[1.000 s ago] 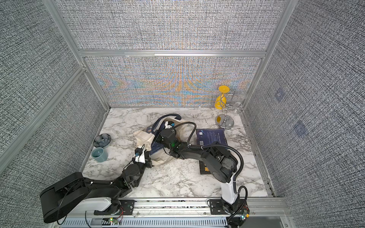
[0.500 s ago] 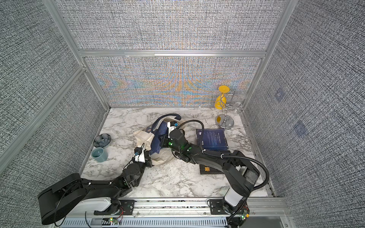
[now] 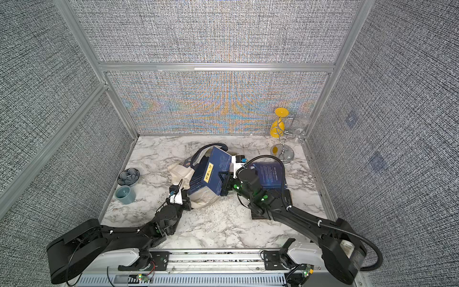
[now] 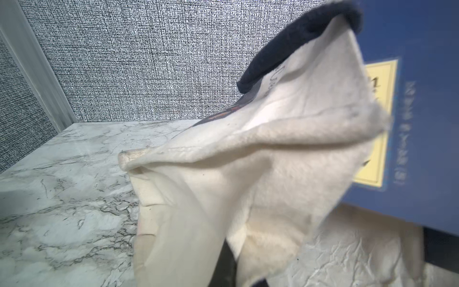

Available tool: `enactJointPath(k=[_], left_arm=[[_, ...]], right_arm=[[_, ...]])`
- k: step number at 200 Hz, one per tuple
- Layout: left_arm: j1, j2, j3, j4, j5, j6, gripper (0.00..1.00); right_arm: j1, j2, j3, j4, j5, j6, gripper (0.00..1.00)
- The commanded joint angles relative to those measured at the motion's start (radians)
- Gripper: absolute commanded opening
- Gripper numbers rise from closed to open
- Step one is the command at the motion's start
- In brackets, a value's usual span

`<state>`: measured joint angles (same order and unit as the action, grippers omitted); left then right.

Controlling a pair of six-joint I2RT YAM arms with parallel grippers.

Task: Take out the books from the canvas bag
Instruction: Pick up the book from the canvas bag, then place the book on the book.

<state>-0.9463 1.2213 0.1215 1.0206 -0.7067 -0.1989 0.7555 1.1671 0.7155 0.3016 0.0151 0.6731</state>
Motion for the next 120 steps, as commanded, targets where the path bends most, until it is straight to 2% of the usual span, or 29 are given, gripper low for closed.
enactJointPath(k=[1,48,89,120], left_arm=[[0.001,-0.002,0.005,-0.007,-0.019,-0.005,0.0],[0.001,-0.004,0.004,-0.011,-0.017,-0.005,0.0],[0.0,-0.002,0.004,-0.013,-0.016,-0.008,0.0],[0.001,0.0,0.004,-0.015,-0.013,-0.008,0.0]], right_arm=[[-0.013,-0.091,-0.015,-0.041,0.085,-0.033,0.0],[-0.066,-0.278,-0.075,-0.144,0.261,-0.001,0.0],[-0.139,-0.415,-0.17,-0.189,0.392,0.123,0.0],[-0.186,-0.456,-0.223,-0.218,0.456,0.226,0.0]])
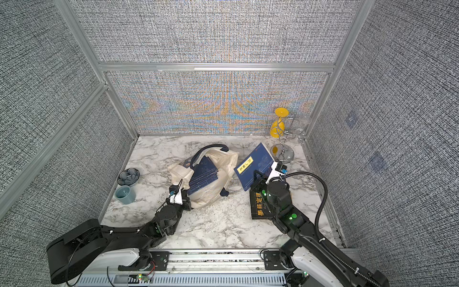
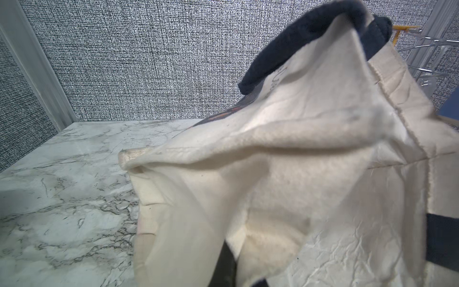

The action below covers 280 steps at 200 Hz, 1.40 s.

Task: Take out the books from the canvas bag
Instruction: Place the book on the book.

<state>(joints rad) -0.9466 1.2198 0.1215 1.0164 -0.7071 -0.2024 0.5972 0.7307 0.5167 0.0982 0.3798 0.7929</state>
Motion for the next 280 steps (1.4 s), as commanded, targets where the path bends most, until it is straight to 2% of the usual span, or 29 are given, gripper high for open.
enactJointPath(k=[1,30,48,67,79,107,158,172,192,218,243,280], left_arm=[[0.001,0.0,0.004,-0.01,-0.012,-0.005,0.0],[0.002,-0.001,0.004,-0.012,-0.012,-0.001,0.0],[0.0,-0.005,0.004,-0.018,-0.011,-0.004,0.0],[0.001,0.0,0.004,-0.017,-0.008,-0.006,0.0],[0.001,0.003,0.005,-0.015,-0.004,-0.009,0.0],[0.002,-0.001,0.004,-0.016,-0.004,-0.009,0.0],[0.0,-0.02,0.004,-0.027,0.001,-0.01,0.0],[0.001,-0.027,0.005,-0.033,0.0,-0.01,0.0],[0.002,-0.035,0.004,-0.043,0.0,-0.012,0.0],[0.001,-0.035,0.004,-0.045,0.002,-0.013,0.0],[0.001,-0.029,0.004,-0.047,0.005,-0.015,0.0],[0.002,-0.029,0.004,-0.047,0.0,-0.013,0.0]], right_arm=[[-0.029,-0.02,-0.026,-0.014,0.091,0.11,0.0],[-0.092,-0.076,-0.077,-0.005,0.084,0.149,0.0],[-0.127,-0.06,-0.096,0.008,0.087,0.158,0.0],[-0.168,-0.033,-0.116,0.078,0.036,0.158,0.0],[-0.175,0.018,-0.124,0.116,0.035,0.158,0.0],[-0.207,0.098,-0.126,0.141,0.047,0.283,0.0],[-0.283,0.366,-0.145,0.319,-0.06,0.456,0.0],[-0.286,0.424,-0.163,0.389,-0.056,0.481,0.0],[-0.287,0.468,-0.16,0.347,-0.014,0.556,0.0],[-0.287,0.523,-0.132,0.302,0.011,0.593,0.0],[-0.288,0.599,-0.119,0.338,0.008,0.646,0.02],[-0.324,0.702,-0.103,0.451,-0.079,0.626,0.08]])
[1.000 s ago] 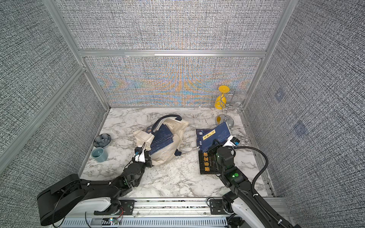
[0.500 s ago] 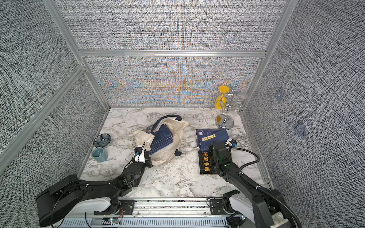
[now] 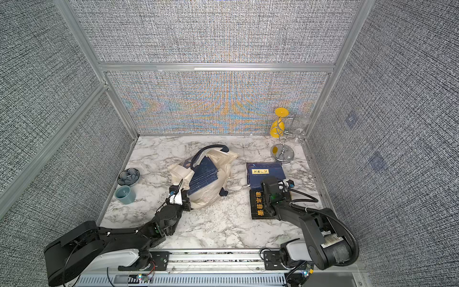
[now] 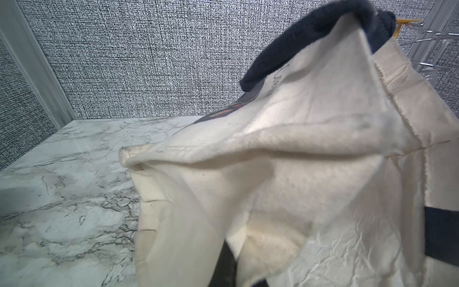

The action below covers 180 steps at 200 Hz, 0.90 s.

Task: Take out the books from the canvas bag
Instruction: Place the book on the book.

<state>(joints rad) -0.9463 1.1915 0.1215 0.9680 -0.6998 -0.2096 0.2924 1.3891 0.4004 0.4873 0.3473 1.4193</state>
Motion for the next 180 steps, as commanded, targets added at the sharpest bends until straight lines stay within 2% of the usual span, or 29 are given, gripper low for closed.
enactJointPath(k=[1,41,78,114,148,180], left_arm=[[0.001,-0.001,0.004,0.002,-0.007,-0.006,0.0],[0.001,0.003,0.004,0.0,-0.009,-0.005,0.0],[0.001,0.016,0.004,0.006,-0.004,-0.004,0.0],[0.001,0.019,0.004,0.008,-0.003,-0.006,0.0],[0.001,0.02,0.004,0.008,0.0,-0.008,0.0],[0.001,0.021,0.005,0.008,0.002,-0.009,0.0]], right_arm=[[-0.021,0.045,0.014,0.064,-0.05,-0.002,0.08],[-0.069,0.071,0.033,0.072,-0.161,-0.06,0.22],[-0.099,0.027,0.023,-0.014,-0.23,-0.063,0.27],[-0.107,-0.053,0.017,-0.104,-0.248,-0.105,0.45],[-0.107,-0.119,0.04,-0.179,-0.261,-0.175,0.52],[-0.107,-0.112,0.083,-0.21,-0.269,-0.215,0.53]])
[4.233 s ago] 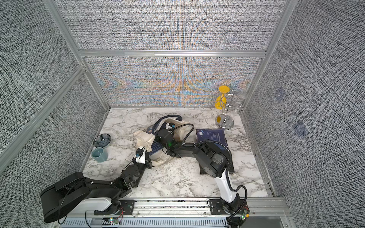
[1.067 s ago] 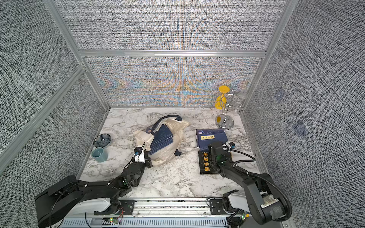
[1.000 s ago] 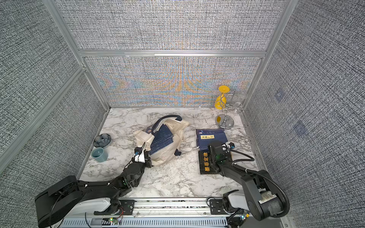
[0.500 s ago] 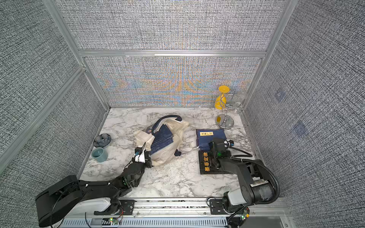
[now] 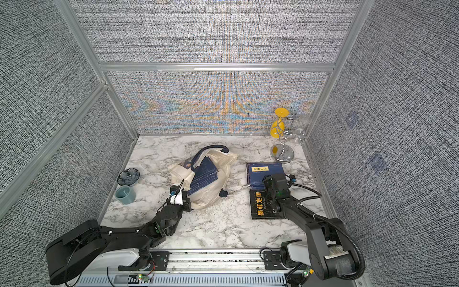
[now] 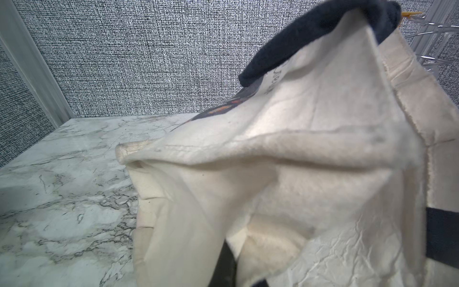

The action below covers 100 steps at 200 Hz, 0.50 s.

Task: Take out the books from the canvas bag
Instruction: Place the book on the book.

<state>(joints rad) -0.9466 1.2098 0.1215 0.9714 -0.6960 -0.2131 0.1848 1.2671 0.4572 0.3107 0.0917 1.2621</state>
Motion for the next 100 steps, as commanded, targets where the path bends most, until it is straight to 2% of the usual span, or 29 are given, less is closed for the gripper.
enactJointPath(k=[1,50,73,100], left_arm=[[0.002,0.002,0.005,0.005,-0.002,-0.006,0.0],[0.001,-0.01,0.005,-0.007,-0.002,-0.003,0.0],[0.002,-0.015,0.004,-0.006,-0.002,-0.002,0.0],[0.002,-0.021,0.004,-0.011,0.0,-0.003,0.0]], right_arm=[[0.001,0.012,0.028,-0.033,-0.014,-0.058,0.53],[-0.004,0.072,0.058,-0.053,-0.054,-0.026,0.55],[-0.005,0.052,0.032,-0.05,-0.055,-0.01,0.56],[-0.008,-0.001,0.006,-0.077,-0.053,-0.009,0.61]])
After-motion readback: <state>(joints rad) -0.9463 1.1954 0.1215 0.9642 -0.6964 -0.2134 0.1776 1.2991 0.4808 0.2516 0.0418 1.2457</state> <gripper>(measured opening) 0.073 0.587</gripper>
